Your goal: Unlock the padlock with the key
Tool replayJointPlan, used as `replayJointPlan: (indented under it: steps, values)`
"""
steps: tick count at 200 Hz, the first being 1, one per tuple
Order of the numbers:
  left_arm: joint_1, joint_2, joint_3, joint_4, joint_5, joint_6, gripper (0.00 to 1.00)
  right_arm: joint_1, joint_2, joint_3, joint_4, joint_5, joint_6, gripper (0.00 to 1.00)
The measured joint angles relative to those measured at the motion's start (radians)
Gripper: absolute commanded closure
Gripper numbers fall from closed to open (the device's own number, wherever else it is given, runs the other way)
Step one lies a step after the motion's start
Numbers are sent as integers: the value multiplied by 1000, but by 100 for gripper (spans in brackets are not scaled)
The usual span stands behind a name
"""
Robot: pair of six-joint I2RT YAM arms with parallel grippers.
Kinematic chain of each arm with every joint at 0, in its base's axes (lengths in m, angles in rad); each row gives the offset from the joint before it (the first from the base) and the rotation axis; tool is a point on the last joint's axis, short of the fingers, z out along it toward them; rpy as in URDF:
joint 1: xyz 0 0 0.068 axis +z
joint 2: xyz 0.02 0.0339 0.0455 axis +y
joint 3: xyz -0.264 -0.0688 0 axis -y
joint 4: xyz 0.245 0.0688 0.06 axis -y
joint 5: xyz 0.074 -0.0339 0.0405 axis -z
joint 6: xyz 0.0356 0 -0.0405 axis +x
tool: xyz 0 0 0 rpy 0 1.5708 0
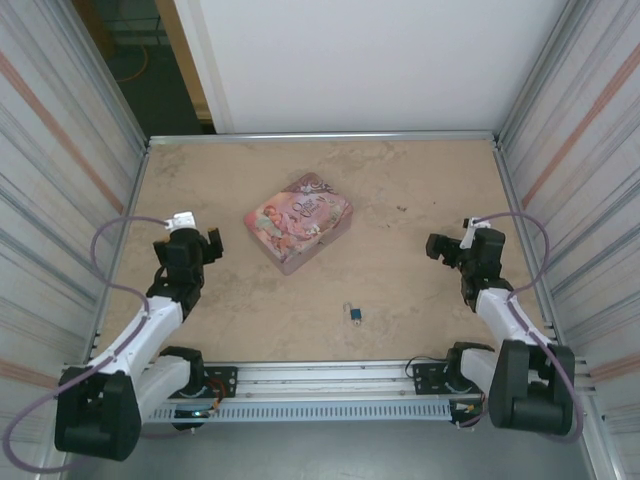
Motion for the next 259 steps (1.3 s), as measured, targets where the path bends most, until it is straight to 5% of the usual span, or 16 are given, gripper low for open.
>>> replayJointPlan:
  steps: [157,259]
  values:
    - [85,171,-79,278,179,53,1,-13,376,-47,642,-32,-5,1]
    - [100,225,-143,526,298,95,1,49,447,27,630,-13,-58,1]
